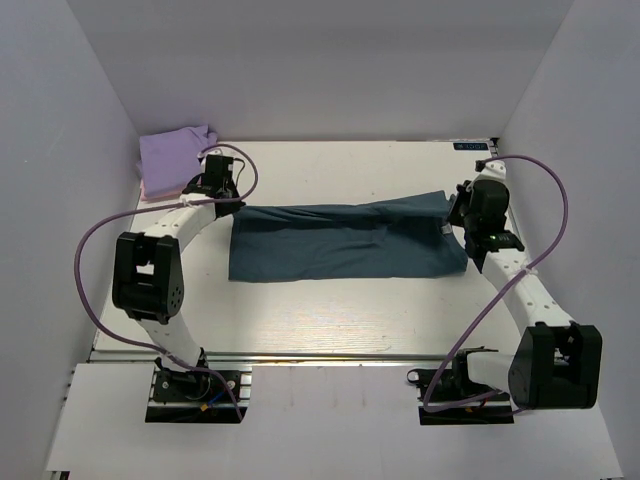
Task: Fold and stack the t-shirts
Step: Fold the other side of the tshirt into a rectangle
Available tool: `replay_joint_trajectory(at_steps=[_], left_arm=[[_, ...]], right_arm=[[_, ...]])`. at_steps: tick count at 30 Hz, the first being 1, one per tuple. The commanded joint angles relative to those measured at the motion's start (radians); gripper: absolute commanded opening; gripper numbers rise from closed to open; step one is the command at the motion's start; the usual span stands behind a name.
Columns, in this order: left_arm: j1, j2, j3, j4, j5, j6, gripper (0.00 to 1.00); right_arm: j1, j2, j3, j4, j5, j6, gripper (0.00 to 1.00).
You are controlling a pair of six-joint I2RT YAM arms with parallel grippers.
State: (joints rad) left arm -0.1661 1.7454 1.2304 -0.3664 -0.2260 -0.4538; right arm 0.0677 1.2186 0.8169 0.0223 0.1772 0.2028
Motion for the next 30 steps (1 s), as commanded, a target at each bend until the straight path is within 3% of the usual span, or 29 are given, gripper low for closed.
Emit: replay_joint_trajectory(at_steps=[1, 14, 19, 27, 28, 30], left_arm=[[0.008, 0.035, 0.087, -0.014, -0.056, -0.005, 0.0], [0.017, 0.21, 0.293, -0.083, -0.076, -0.028, 0.0], [0.036, 0.221, 0.261, -0.105, -0.053, -0.051, 0.0], [0.045, 0.157, 0.126, -0.094, -0.041, -0.071, 0.0], [0.045, 0.157, 0.126, -0.094, -0.032, -0.071, 0.0], [0.045, 0.148, 0.135, -0.143, -0.032, -0.071, 0.11]], right_arm=[[0.001, -0.045, 0.022, 0.001, 0.002, 0.004, 0.0], [0.004, -0.007, 0.067, -0.021, -0.027, 0.0, 0.0], [0.004, -0.071, -0.037, -0.067, -0.021, 0.053, 0.0], [0.004, -0.156, -0.238, -0.107, -0.14, 0.127, 0.0], [0.004, -0.156, -0.248, -0.116, -0.154, 0.132, 0.08], [0.004, -0.157, -0.277, -0.13, -0.166, 0.133, 0.27]])
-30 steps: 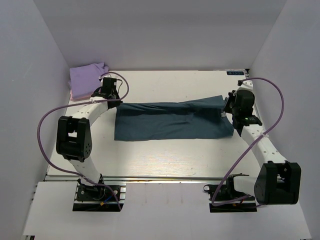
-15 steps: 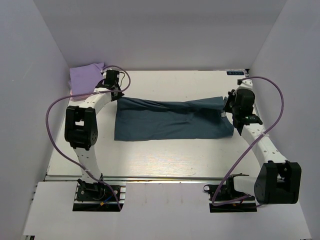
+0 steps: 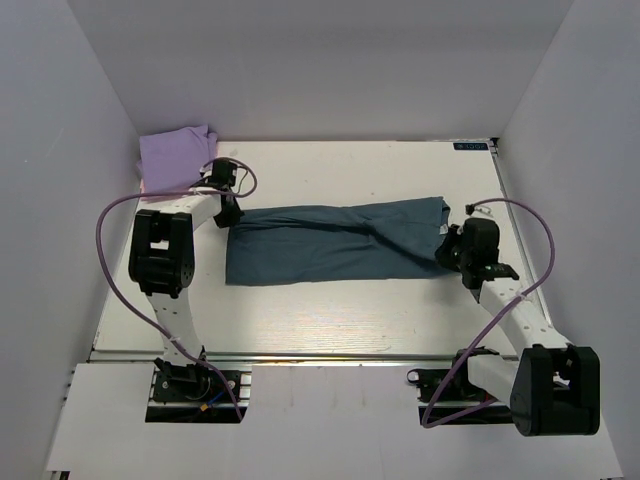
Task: Fold and stack the t-shirts
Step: Fold the other side of the tshirt into a rectangle
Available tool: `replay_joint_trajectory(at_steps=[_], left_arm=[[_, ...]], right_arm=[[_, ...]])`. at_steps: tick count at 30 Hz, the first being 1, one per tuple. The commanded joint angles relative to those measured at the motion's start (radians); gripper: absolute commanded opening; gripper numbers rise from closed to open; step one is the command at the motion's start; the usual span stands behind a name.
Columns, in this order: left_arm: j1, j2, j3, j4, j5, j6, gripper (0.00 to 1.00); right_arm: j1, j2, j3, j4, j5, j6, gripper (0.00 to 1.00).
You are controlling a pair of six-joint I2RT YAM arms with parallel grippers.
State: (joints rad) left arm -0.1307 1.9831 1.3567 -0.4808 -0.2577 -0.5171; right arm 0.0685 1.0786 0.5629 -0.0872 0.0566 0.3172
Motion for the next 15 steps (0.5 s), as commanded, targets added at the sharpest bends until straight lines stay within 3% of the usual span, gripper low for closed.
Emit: replay_joint_trajectory(at_steps=[1, 4, 5, 7, 11, 15], left_arm=[[0.009, -0.09, 0.009, -0.053, -0.009, -0.008, 0.23], [0.009, -0.119, 0.009, -0.082, -0.041, -0.008, 0.63], [0.009, -0.13, 0.009, -0.082, -0.054, -0.008, 0.84], [0.019, -0.162, 0.019, -0.126, -0.093, -0.018, 1.0], [0.019, -0.21, 0.064, -0.17, -0.121, -0.027, 1.0], [0.019, -0.231, 0.074, -0.095, 0.038, 0.027, 1.0]], right_arm=[[0.004, -0.02, -0.037, -0.051, -0.046, 0.031, 0.46], [0.002, -0.042, -0.031, -0.089, -0.087, 0.016, 0.59], [0.002, -0.063, -0.028, -0.111, -0.09, 0.016, 0.65], [0.002, -0.097, -0.02, -0.118, -0.095, 0.025, 0.7], [0.002, -0.138, 0.009, -0.063, -0.136, 0.022, 0.82], [0.005, -0.069, 0.08, 0.022, -0.243, 0.022, 0.9]])
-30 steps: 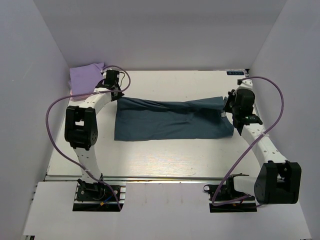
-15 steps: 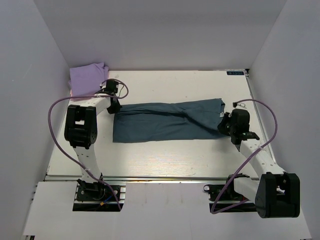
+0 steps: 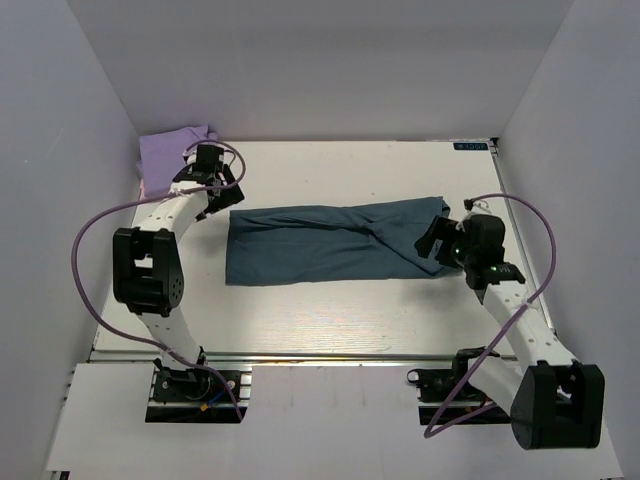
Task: Fold and stack the t-shirts
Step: Fold the other side of the tshirt into a rectangle, then rotate the tshirt 90 degrees
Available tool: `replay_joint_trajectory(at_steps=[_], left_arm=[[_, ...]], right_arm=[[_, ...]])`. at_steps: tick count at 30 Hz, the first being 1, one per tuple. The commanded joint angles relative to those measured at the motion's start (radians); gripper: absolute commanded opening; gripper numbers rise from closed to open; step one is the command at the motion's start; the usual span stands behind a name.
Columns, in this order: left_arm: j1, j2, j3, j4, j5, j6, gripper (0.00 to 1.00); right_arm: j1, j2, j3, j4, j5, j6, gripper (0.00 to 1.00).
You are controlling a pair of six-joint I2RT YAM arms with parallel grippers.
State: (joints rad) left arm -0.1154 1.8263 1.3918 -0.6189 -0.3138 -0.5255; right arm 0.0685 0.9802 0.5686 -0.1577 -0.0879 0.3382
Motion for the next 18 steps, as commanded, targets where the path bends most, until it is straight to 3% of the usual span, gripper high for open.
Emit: replay_joint_trajectory(at_steps=[1, 8, 14, 18], left_arm=[[-0.007, -0.075, 0.029, 0.1, 0.129, 0.036, 1.0], [-0.02, 0.114, 0.144, 0.176, 0.412, 0.082, 1.0], [-0.029, 0.195, 0.179, 0.171, 0.484, 0.093, 1.0], [-0.029, 0.185, 0.08, 0.226, 0.522, 0.093, 1.0]], right_arm=[[0.007, 0.088, 0.097, 0.116, -0.113, 0.005, 0.9], [0.025, 0.355, 0.23, 0.214, -0.174, 0.024, 0.9], [0.068, 0.563, 0.373, 0.213, -0.219, -0.005, 0.9], [0.112, 0.673, 0.415, 0.205, -0.242, 0.016, 0.9]])
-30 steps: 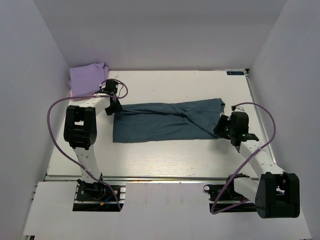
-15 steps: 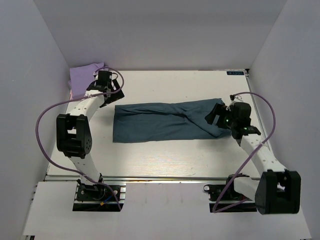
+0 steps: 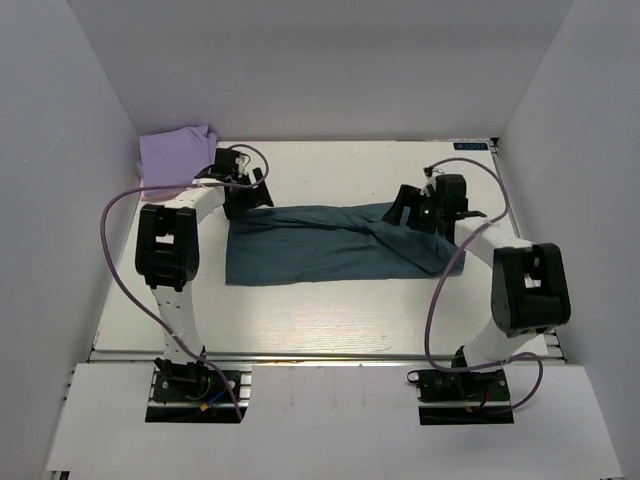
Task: Fold and stack the t-shirts
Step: Rotate the tshirt 90 degrees
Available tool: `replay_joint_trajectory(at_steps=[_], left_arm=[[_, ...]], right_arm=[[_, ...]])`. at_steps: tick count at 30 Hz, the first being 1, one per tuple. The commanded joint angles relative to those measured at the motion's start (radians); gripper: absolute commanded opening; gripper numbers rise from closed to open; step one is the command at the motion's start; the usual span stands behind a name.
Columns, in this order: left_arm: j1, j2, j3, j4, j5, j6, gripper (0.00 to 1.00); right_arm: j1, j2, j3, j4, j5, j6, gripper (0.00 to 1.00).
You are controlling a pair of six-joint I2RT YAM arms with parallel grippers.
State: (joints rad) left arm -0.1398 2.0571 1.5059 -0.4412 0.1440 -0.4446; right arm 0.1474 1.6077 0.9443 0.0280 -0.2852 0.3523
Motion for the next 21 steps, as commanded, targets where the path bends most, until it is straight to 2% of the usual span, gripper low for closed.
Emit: replay_joint_trajectory(at_steps=[1, 5, 8, 11, 12, 16, 17, 20, 21], left_arm=[[-0.013, -0.057, -0.051, 0.048, 0.074, 0.012, 1.0], [-0.023, -0.101, -0.176, 0.035, 0.074, 0.0, 1.0], [-0.055, -0.188, -0.358, 0.035, 0.056, -0.043, 1.0], [-0.095, -0.337, -0.64, 0.048, 0.065, -0.081, 1.0], [-0.106, -0.372, -0.692, 0.036, 0.074, -0.092, 1.0], [-0.178, -0.544, -0.924, -0.04, 0.123, -0.161, 1.0], [-0.194, -0.628, -1.011, -0.04, 0.152, -0.17, 1.0], [-0.26, -0.792, -1.125, -0.108, 0.3, -0.171, 1.0], [-0.297, -0.833, -1.138, -0.137, 0.36, -0.161, 1.0]], right_arm=[[0.041, 0.06, 0.037, 0.016, -0.028, 0.016, 0.9], [0.054, 0.118, 0.033, -0.026, 0.041, 0.076, 0.9], [0.05, 0.168, 0.051, -0.106, 0.087, 0.106, 0.9], [0.05, 0.239, 0.126, -0.207, 0.15, 0.109, 0.9], [0.049, 0.268, 0.145, -0.244, 0.167, 0.109, 0.9], [0.053, 0.379, 0.315, -0.28, 0.167, 0.102, 0.9], [0.054, 0.397, 0.342, -0.281, 0.15, 0.093, 0.9], [0.058, 0.509, 0.558, -0.325, 0.094, 0.062, 0.9], [0.064, 0.559, 0.674, -0.333, 0.058, 0.048, 0.9]])
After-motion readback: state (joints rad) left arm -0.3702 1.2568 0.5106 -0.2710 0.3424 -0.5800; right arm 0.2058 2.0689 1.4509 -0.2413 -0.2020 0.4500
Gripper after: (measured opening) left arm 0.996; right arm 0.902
